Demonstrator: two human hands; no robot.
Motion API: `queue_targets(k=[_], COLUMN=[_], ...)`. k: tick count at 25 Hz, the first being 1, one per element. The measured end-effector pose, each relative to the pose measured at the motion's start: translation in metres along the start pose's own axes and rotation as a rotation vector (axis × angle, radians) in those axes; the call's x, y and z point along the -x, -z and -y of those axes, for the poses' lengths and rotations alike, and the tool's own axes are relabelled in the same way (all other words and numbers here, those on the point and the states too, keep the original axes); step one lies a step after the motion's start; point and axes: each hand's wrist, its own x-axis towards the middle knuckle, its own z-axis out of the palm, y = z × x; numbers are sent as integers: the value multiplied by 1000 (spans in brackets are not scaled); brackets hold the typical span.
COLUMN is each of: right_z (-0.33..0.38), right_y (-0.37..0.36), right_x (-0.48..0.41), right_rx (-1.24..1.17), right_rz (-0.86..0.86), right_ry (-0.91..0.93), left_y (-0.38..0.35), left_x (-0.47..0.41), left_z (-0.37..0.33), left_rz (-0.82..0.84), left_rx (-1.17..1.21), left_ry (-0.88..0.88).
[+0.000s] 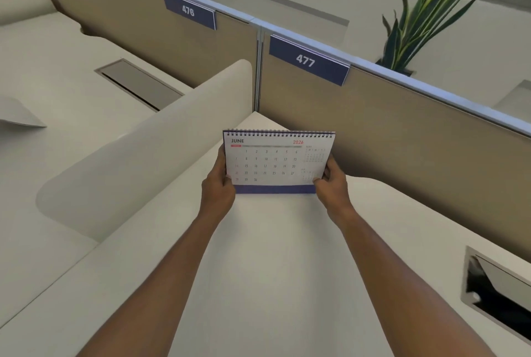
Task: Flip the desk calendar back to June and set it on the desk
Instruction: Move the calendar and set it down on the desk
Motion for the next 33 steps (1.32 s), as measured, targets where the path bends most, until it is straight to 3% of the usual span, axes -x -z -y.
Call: queue_targets(k=[10, 16, 23, 28, 33], right_z=[-31, -33, -34, -40, -53], right_y=[-4, 3, 3, 4, 0], right_x=[12, 5, -3, 11, 30], right_rx=[226, 366, 407, 196, 255], right_rz=[-15, 97, 169, 9, -131], right_ry=[-22, -19, -51, -101, -8], left_y=[-9, -5, -6, -3, -1], left_x=[13, 3, 4, 8, 7], left_z=[31, 39, 42, 41, 41], left_rz=[-47, 27, 29, 42, 43], left_rx=[-148, -297, -301, -218, -122], left_ry=[-41, -52, -53, 30, 109])
